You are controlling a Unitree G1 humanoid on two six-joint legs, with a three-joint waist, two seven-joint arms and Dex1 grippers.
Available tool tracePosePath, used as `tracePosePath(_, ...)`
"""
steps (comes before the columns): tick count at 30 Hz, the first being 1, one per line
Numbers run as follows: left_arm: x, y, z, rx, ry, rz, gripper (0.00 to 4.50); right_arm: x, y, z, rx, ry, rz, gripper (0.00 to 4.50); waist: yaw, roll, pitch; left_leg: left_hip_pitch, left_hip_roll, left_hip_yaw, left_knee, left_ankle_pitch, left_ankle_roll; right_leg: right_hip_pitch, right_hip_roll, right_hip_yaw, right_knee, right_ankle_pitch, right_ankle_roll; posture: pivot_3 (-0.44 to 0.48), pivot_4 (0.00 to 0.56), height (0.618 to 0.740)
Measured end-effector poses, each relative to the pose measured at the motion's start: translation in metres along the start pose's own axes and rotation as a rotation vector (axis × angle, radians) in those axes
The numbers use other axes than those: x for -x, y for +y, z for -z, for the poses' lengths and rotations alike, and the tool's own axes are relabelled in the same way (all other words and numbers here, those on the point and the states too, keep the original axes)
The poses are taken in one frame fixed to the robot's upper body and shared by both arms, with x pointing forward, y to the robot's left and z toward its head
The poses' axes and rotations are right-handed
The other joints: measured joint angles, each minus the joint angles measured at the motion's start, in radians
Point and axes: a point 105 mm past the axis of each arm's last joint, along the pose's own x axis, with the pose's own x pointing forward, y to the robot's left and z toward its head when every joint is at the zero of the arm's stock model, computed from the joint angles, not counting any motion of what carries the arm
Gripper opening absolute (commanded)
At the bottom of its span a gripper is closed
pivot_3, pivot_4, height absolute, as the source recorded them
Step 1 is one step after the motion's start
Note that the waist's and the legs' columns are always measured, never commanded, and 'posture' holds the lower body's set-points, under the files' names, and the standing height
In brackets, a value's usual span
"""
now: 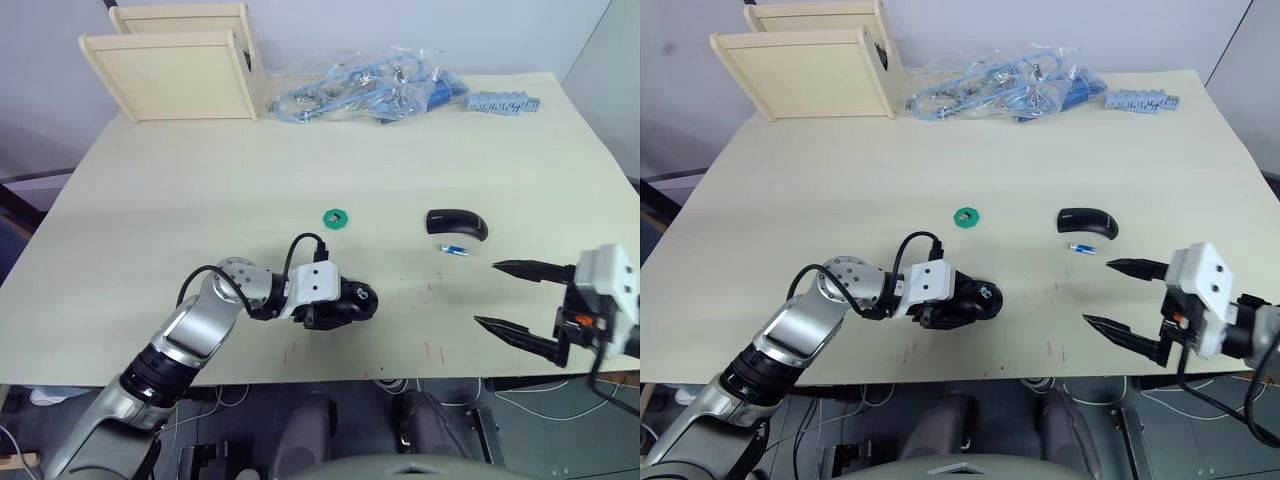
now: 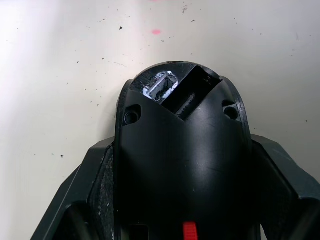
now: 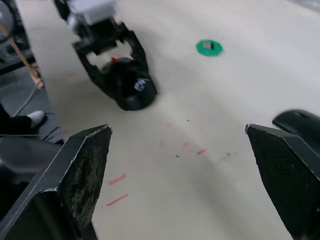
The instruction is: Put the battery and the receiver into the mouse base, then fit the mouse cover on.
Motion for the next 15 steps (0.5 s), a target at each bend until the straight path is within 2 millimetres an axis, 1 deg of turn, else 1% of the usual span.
tracePosePath(1,0.0,0.0,0.0,0.002,0.0,0.0,2.95,-0.004,-0.009,0.005,-0.01,0.064,0.027,4.5,-0.001,0.0,0.0,0.0,0.0,0.0,0.0,0.0,0.0,0.0,0.0,0.0,0.0,0.0,0.0,0.0,0.15,0.74)
tracePosePath(3,0.0,0.0,0.0,0.004,-0.003,0.0,2.95,-0.008,-0.023,0.012,-0.043,0.131,0.076,4.5,0.0,0.0,0.0,0.0,0.0,0.0,0.0,0.0,0.0,0.0,0.0,0.0,0.0,0.0,0.0,0.0,0.15,0.74)
tracePosePath(5,-0.001,0.0,-0.001,0.004,-0.004,0.001,2.95,-0.015,-0.035,0.014,-0.046,0.152,0.106,4.5,0.0,0.0,0.0,0.0,0.0,0.0,0.0,0.0,0.0,0.0,0.0,0.0,0.0,0.0,0.0,0.0,0.15,0.74)
tracePosePath(7,0.0,0.001,0.0,0.011,-0.001,0.003,2.95,-0.025,-0.046,0.012,-0.036,0.166,0.106,4.5,-0.001,0.0,0.0,0.0,0.0,0.0,0.0,0.0,0.0,0.0,0.0,0.0,-0.001,0.0,0.0,0.0,0.15,0.74)
tracePosePath(10,-0.001,0.001,-0.001,0.014,-0.005,0.006,2.95,-0.04,-0.064,0.021,-0.048,0.216,0.117,3.7,-0.002,0.0,0.0,0.001,0.0,0.0,0.0,0.0,0.0,0.0,0.0,0.0,-0.001,0.0,0.0,0.0,0.15,0.74)
tracePosePath(12,-0.001,0.0,-0.001,0.016,-0.008,0.007,2.95,-0.046,-0.069,0.027,-0.057,0.239,0.115,2.74,0.001,0.0,0.0,-0.001,0.0,0.0,0.0,0.0,0.001,0.0,0.0,0.0,-0.001,0.0,0.0,0.0,0.15,0.74)
tracePosePath(15,-0.001,0.0,0.0,0.02,-0.008,0.007,2.95,-0.056,-0.078,0.039,-0.059,0.296,0.127,2.74,-0.001,0.001,0.0,-0.001,0.0,0.001,0.0,0.0,0.001,-0.001,0.0,0.0,-0.001,0.0,0.0,0.0,0.15,0.74)
